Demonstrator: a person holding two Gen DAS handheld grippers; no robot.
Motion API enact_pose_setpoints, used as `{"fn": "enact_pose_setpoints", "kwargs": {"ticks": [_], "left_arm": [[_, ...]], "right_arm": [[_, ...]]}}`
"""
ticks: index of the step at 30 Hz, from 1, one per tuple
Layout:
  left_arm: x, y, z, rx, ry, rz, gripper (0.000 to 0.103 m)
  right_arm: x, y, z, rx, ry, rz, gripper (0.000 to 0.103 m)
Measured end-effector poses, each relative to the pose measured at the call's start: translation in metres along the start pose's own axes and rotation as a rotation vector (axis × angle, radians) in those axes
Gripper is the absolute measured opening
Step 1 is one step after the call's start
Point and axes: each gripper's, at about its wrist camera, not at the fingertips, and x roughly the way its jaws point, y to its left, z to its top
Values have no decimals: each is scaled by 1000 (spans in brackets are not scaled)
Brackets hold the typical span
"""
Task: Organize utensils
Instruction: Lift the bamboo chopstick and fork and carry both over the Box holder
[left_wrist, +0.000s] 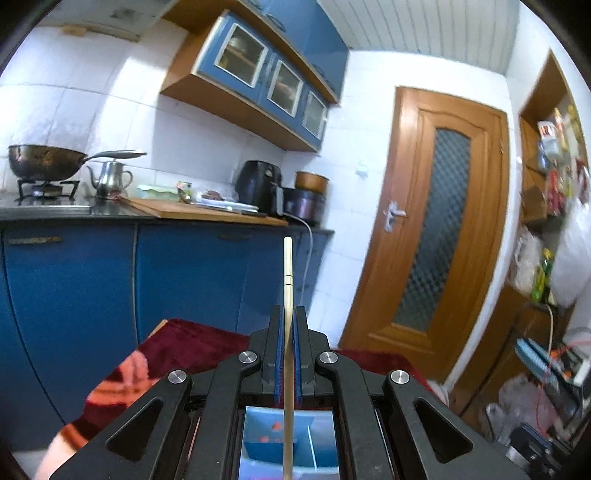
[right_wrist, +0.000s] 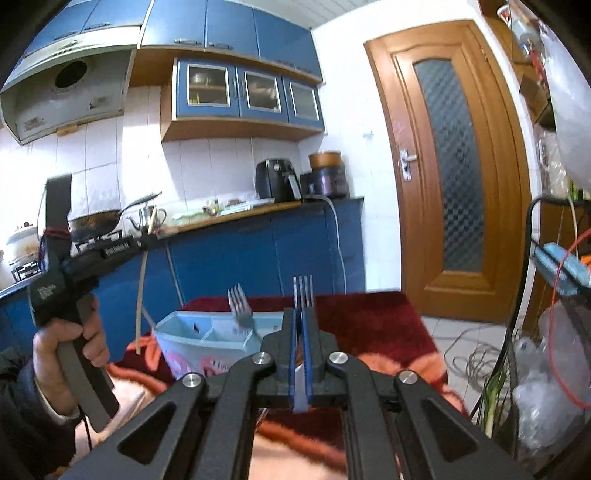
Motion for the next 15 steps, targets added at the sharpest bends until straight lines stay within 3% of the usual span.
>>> {"fn": "enact_pose_setpoints", "kwargs": {"ticks": [10, 15], "left_arm": [[23, 8, 9, -80, -112, 75, 4], [35, 15, -1, -103, -117, 107, 4]], "right_arm": [[5, -7, 43, -16, -104, -52, 5], [23, -8, 58, -16, -113, -63, 5]]}}
